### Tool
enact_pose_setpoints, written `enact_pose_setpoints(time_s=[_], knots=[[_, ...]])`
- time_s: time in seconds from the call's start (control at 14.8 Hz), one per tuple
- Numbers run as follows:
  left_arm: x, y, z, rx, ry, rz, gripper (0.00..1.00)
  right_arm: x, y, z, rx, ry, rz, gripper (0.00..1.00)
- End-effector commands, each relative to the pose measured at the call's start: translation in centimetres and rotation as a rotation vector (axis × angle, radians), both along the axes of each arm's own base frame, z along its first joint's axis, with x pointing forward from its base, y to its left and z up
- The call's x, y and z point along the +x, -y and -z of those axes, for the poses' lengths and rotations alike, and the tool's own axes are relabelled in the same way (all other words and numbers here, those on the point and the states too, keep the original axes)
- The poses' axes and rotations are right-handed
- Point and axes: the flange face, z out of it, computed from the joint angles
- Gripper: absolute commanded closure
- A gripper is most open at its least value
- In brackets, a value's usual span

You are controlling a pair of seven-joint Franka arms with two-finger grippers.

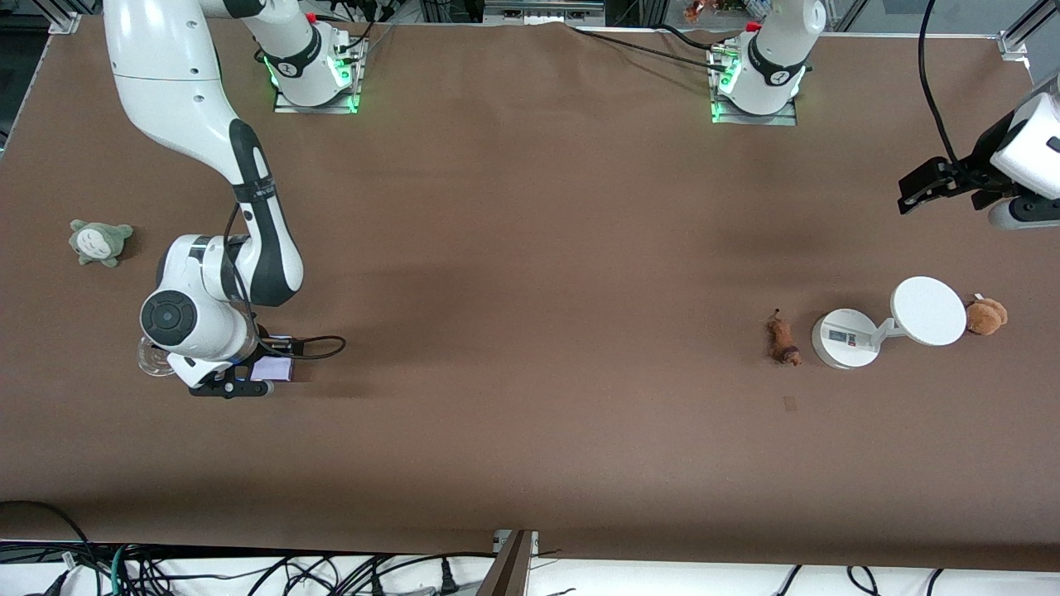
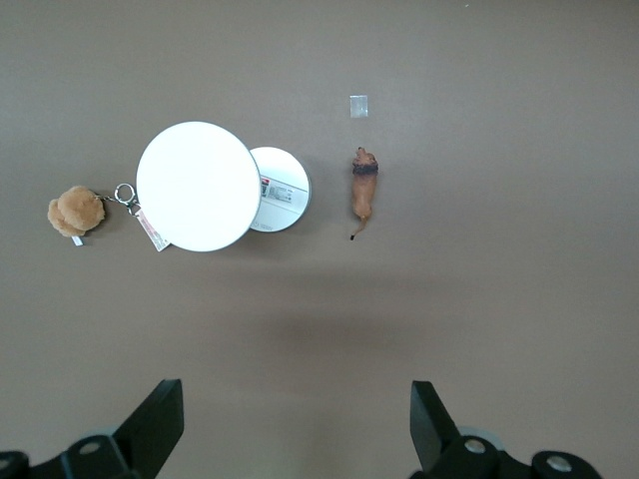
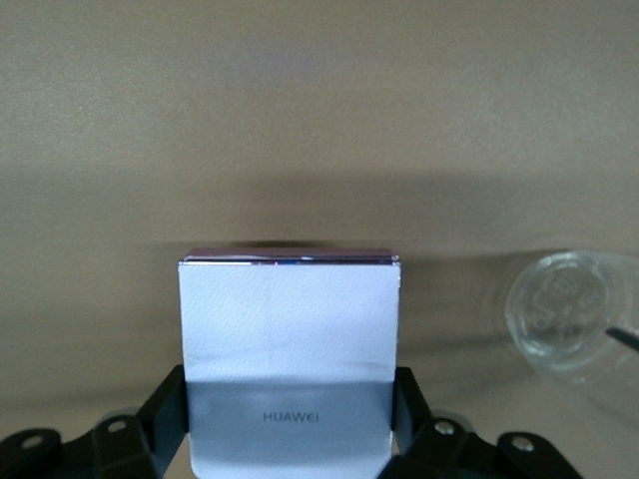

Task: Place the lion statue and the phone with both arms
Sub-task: 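Open the left gripper and withdraw while the right gripper lifts the phone, then carry the phone beside the clear cup and open the right gripper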

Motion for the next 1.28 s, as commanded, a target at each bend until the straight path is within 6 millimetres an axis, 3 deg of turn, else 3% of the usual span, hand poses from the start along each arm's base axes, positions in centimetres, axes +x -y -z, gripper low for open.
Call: enact_pose_setpoints(time_s=[0.0,0.14,0.27,0.41,0.54,0.61,0.74,0.81,1.01,1.22], knots=[[-0.5,0.6,-1.0,-0.016,0.002,0.036,0.00,0.0,0.3,0.2,0.017,0.019,-0.035,0.87],[-0.3,0.5,-2.9,-0.020,0.035,0.092,0.00,0.1,0.9,0.8,0.013,0.029,-0.059,0.87],[-0.4,1.0,-3.0,-0.039,0.032,0.123,0.00,0.2,1.6,1.3,0.011,0.031,-0.063,0.87],[-0.7,-0.1,-3.6,-0.046,0.021,0.129,0.00,0.2,1.7,1.3,0.010,0.032,-0.061,0.87],[-1.1,0.9,-3.2,-0.041,-0.001,0.150,0.00,0.2,1.7,1.8,0.009,0.035,-0.061,0.86],[-1.1,0.5,-2.9,-0.042,-0.009,0.144,0.00,0.2,1.7,1.8,0.009,0.036,-0.060,0.81],[-1.3,-0.3,-2.5,-0.047,-0.018,0.131,0.00,0.3,1.6,1.9,0.008,0.036,-0.062,0.11],[-1.4,-0.2,-2.5,-0.048,-0.026,0.133,0.00,0.4,1.6,1.8,0.008,0.039,-0.061,0.01],[-1.5,0.2,-2.9,-0.046,-0.027,0.131,0.00,0.7,0.7,1.0,0.009,0.051,-0.081,0.01],[-1.5,-0.4,-3.1,-0.047,-0.024,0.119,0.00,1.5,-1.1,-1.4,0.022,0.070,-0.104,0.01]])
